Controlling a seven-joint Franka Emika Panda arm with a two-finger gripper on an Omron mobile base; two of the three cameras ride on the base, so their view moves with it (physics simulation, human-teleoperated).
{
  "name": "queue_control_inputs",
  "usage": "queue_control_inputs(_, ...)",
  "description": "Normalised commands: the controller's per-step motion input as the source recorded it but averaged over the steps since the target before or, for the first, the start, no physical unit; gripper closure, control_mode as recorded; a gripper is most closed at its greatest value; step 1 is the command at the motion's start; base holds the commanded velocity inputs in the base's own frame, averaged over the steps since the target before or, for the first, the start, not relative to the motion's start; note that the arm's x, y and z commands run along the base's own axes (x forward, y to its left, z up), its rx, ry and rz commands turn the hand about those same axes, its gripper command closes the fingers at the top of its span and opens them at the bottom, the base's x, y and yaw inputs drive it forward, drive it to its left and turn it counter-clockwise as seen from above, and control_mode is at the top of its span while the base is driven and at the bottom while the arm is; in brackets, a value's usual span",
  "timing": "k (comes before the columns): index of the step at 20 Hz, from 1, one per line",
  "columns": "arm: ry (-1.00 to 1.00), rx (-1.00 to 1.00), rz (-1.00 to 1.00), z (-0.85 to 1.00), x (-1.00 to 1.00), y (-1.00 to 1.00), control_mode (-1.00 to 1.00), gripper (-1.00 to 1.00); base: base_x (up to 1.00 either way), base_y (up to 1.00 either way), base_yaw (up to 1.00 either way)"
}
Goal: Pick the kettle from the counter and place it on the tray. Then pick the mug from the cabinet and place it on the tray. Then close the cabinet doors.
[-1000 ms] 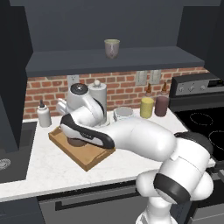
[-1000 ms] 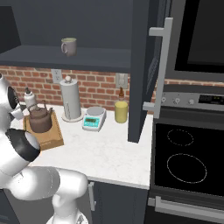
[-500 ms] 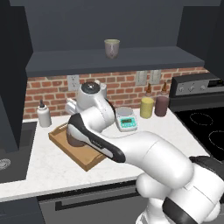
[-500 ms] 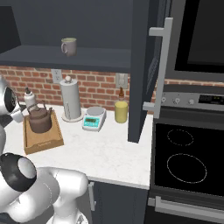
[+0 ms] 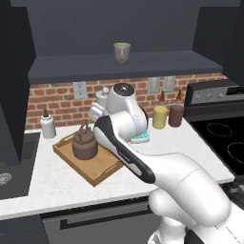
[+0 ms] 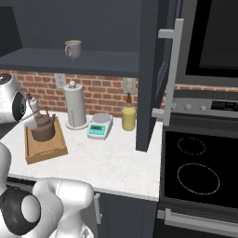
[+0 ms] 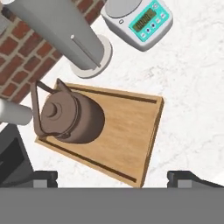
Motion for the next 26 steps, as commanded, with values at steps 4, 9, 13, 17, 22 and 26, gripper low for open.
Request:
queue_control_inputs(4, 0.00, -0.08, 0.11, 0.34, -0.39, -0.33, -1.00, -1.00, 0.00, 0.00, 0.00)
queue_control_inputs(9, 0.00, -0.12, 0.13, 0.38, -0.30, -0.30, -1.00, -1.00, 0.00, 0.00, 0.00)
queue_control_inputs(13, 0.00, -0.14, 0.16, 0.39, -0.19, -0.30, -1.00, -1.00, 0.00, 0.00, 0.00)
queue_control_inputs(17, -0.02, -0.15, 0.21, 0.36, -0.14, -0.32, -1.00, -1.00, 0.00, 0.00, 0.00)
queue_control_inputs(22, -0.13, -0.16, 0.22, 0.28, -0.18, -0.31, -1.00, -1.00, 0.00, 0.00, 0.00)
queue_control_inputs(26, -0.26, -0.15, 0.18, 0.34, -0.21, -0.23, -1.00, -1.00, 0.00, 0.00, 0.00)
